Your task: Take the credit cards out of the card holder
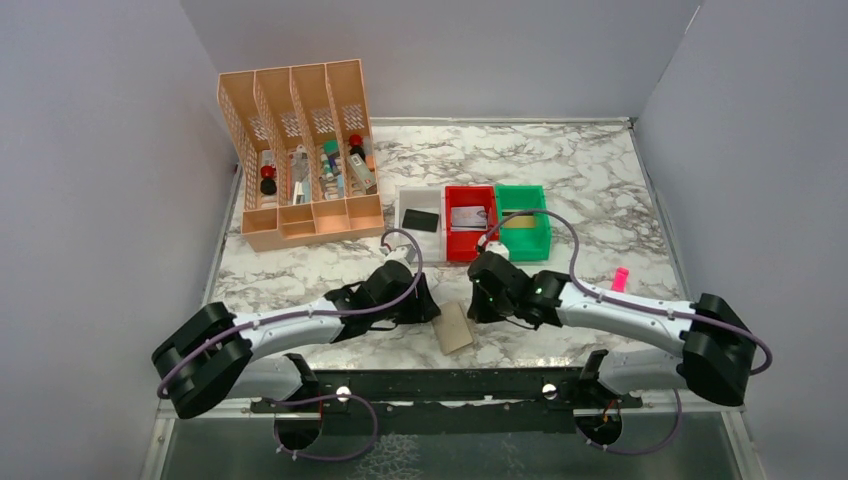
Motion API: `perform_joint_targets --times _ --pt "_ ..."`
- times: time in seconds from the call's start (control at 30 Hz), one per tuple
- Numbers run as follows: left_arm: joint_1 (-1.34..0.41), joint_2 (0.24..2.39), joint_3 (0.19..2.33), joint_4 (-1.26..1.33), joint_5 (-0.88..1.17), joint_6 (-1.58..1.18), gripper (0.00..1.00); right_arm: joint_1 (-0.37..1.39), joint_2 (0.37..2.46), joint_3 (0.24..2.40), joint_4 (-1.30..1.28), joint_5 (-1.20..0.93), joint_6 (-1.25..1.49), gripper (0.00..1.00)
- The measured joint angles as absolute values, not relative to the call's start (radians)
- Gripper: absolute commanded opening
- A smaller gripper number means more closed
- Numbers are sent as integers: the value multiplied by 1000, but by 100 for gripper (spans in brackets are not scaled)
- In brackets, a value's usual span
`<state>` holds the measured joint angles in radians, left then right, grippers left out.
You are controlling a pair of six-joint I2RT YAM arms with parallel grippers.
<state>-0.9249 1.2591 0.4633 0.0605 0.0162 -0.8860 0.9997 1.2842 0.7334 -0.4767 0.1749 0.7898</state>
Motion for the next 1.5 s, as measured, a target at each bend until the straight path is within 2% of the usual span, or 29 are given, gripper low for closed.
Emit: perform_joint_targets --times 0.13,0.23,0.5,0.7,0.93,1.17,1.27,1.33,1.5 --pt "-925 1165 463 15 -62 -894 68 1000 1191 733 -413 109 748 1" --pt "-925 1101 464 -15 -125 -900 71 1000 1159 728 -319 35 731 1" --pt "-925 966 495 -157 -303 -911 74 1000 1272 741 -172 -125 700 1" --pt "-925 892 495 -211 -353 -917 74 1000 1281 768 -238 10 731 1" --pt "-925 915 495 -225 -356 -904 74 979 1253 748 -384 236 790 1" --pt "-925 1000 497 -157 -291 -845 69 965 1277 590 -440 296 865 1" --pt "-925 1042 501 -112 -241 -821 67 965 1284 585 -439 311 903 1" --pt "-925 1072 510 -87 -203 -808 66 965 1287 585 -440 320 919 5" --pt "-925 1168 552 -17 -85 -776 61 965 1286 588 -445 329 940 28"
